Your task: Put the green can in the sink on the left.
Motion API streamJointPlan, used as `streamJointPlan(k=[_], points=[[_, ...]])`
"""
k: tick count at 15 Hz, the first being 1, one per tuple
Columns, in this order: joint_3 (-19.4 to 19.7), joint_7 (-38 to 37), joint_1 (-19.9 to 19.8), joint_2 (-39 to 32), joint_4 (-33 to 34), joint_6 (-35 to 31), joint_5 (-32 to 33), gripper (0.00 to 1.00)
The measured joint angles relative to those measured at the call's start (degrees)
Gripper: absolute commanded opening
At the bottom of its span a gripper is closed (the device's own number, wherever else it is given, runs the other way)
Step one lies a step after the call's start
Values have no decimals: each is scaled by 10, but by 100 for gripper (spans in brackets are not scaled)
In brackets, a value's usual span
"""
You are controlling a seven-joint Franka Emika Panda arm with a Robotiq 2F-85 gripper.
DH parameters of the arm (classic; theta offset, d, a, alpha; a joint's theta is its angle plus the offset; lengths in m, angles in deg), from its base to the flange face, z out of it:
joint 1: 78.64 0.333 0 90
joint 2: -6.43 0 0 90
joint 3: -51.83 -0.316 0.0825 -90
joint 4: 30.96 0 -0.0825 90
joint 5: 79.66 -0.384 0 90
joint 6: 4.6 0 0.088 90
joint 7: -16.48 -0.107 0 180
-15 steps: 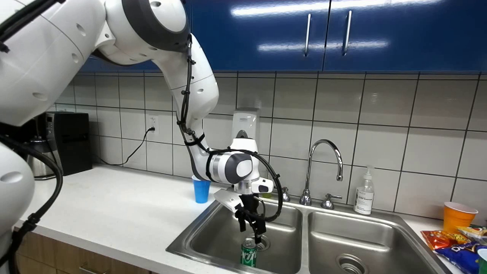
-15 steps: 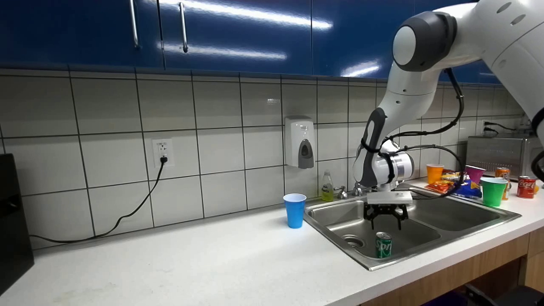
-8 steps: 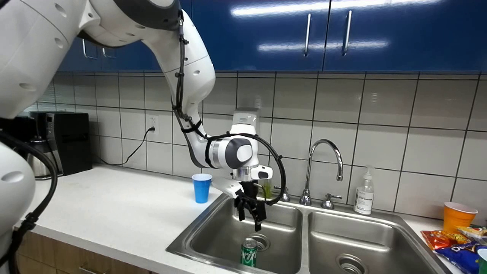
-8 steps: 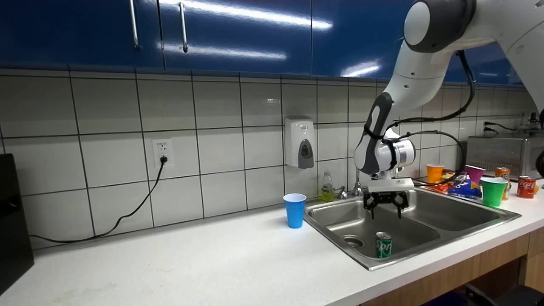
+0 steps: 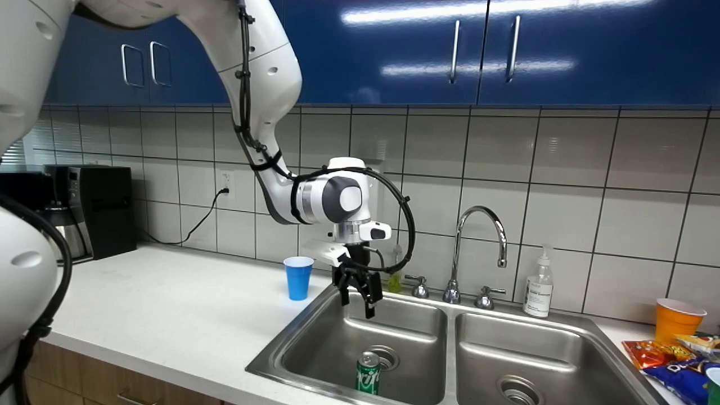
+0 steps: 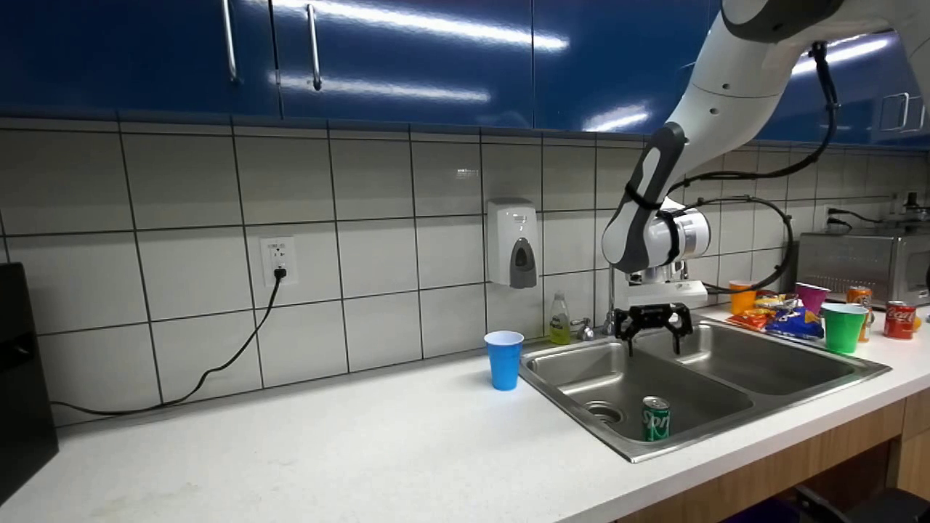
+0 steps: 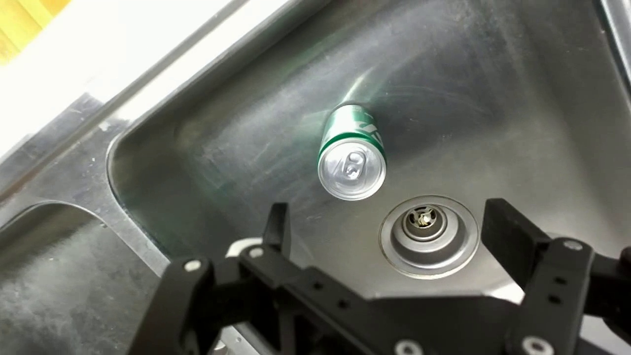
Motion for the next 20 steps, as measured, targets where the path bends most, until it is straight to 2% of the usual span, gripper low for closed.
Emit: streamJointPlan(k=[5, 12, 20], points=[[-30, 7, 7, 50, -27, 19, 5, 100], [-93, 16, 23, 117, -60, 47, 3, 100], [-147, 49, 38, 190, -99, 93, -28, 100]])
